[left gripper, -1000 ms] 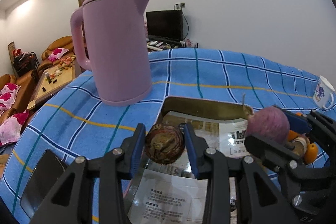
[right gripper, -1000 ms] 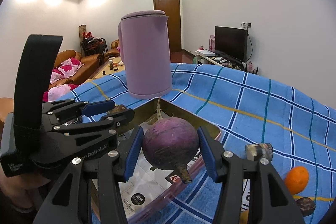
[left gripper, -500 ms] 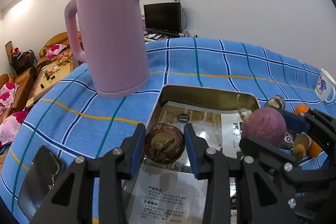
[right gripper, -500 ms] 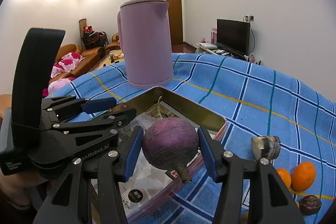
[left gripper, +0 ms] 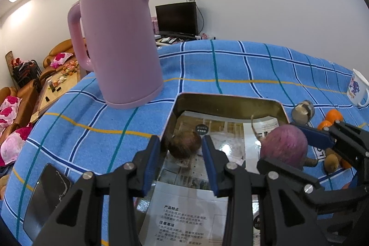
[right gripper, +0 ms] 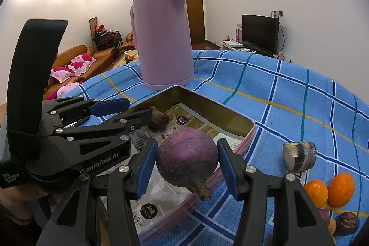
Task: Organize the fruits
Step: 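Lower both fruits into the tin box and open both tools, then move both tools back to the remaining fruits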
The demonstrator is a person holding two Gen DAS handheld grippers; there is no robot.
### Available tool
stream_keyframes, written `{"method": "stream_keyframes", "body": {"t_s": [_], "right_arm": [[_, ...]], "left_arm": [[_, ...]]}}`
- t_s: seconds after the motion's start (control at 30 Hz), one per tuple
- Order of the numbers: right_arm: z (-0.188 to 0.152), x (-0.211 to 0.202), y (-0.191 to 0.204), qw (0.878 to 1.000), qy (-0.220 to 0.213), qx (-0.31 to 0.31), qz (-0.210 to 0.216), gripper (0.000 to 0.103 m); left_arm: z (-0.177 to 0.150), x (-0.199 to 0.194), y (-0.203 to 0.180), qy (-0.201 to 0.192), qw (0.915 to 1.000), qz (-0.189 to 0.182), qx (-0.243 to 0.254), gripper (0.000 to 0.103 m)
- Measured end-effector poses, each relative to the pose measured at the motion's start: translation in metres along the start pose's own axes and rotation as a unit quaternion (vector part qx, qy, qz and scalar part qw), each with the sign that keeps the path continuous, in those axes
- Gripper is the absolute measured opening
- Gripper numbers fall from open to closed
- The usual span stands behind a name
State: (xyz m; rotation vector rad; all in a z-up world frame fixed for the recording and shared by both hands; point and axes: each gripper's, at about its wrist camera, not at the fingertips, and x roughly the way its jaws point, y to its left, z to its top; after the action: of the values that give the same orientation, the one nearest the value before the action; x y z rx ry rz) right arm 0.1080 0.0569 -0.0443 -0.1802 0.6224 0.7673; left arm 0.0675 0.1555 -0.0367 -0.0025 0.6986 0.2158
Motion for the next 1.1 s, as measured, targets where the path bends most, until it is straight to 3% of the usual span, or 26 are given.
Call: {"method": "stream_keyframes", "body": {"t_s": [0.3,0.47,0.63,0.87,1.1], "right_arm": [[0.000,0.001,0.001,1.000,-0.001,-0.001,-0.001,0.056],[0.001,-0.005,0.000,1.000,-0.019,-0.004,-0.007,0.058],[-0.001,-0.010,-0.004,1.000,-0.026,0.008,-0.014,0.063],[-0.004,-0.015,-0.010,0.999,-0.029,0.020,-0.023,0.064],[-0.009,-0.028,-0.012,0.998,-0.041,0.020,-0.039,0.065]], "left_arm": [[0.000,-0.001,0.000,0.000,1.0000,0.000,0.000,0.040],[0.001,-0.006,0.001,-0.009,0.9999,0.009,-0.002,0.052],[0.001,-0.012,0.000,-0.017,0.9998,0.004,-0.008,0.054],[-0.001,-0.013,-0.003,-0.018,0.9997,0.004,-0.016,0.066],[-0.002,-0.022,-0.010,-0.029,0.9994,-0.005,-0.021,0.067]]}}
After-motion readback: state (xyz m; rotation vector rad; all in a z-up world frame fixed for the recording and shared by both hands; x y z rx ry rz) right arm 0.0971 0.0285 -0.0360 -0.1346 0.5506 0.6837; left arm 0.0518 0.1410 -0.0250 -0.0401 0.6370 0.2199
